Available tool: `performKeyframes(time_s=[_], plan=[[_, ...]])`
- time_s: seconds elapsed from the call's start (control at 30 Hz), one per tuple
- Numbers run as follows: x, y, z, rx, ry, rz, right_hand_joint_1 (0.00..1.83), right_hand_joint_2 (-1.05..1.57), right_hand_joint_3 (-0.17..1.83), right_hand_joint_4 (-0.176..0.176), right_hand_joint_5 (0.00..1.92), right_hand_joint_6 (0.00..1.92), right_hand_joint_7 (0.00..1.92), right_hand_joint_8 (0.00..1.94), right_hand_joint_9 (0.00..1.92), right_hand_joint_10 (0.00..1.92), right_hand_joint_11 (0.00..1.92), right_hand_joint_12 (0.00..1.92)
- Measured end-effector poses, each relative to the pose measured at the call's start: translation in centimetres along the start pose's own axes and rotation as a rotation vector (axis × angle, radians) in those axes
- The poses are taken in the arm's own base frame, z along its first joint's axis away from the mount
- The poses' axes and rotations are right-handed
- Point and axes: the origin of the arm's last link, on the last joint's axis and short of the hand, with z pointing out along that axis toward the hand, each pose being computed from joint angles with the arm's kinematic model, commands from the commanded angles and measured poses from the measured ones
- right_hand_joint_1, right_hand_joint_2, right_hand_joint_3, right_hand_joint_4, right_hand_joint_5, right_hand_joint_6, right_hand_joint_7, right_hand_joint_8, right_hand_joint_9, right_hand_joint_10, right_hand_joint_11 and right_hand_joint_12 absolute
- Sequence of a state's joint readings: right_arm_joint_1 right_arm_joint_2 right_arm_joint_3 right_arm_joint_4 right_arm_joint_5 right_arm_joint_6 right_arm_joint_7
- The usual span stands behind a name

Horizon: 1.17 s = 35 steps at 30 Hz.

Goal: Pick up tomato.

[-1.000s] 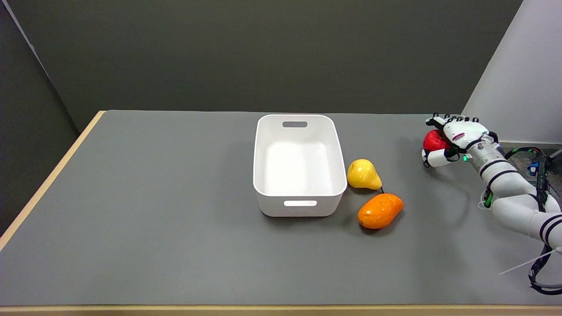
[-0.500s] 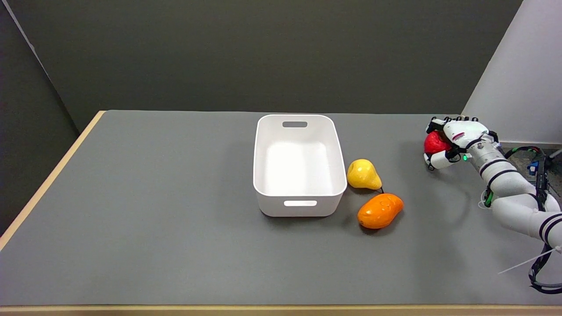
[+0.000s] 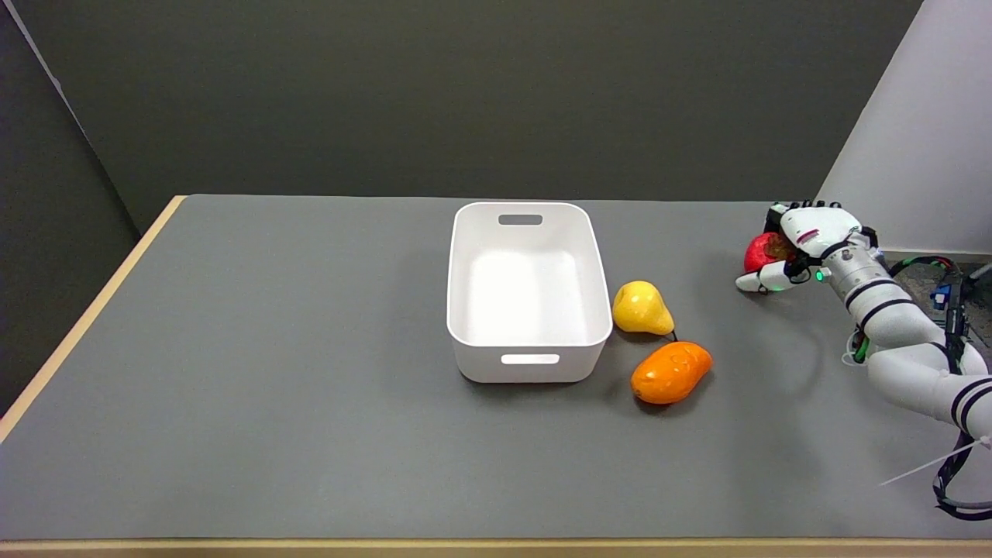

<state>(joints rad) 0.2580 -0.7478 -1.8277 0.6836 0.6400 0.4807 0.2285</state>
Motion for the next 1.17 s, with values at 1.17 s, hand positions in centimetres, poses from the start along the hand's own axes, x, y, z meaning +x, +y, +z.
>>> performKeyframes(time_s=[1.17], plan=[[14.7, -10.7, -3.4, 0.516, 0.528, 0.489, 1.48, 1.03, 0.30, 0.176, 0.62, 1.41, 0.79, 1.40, 0.77, 1.40, 0.80, 1.62]])
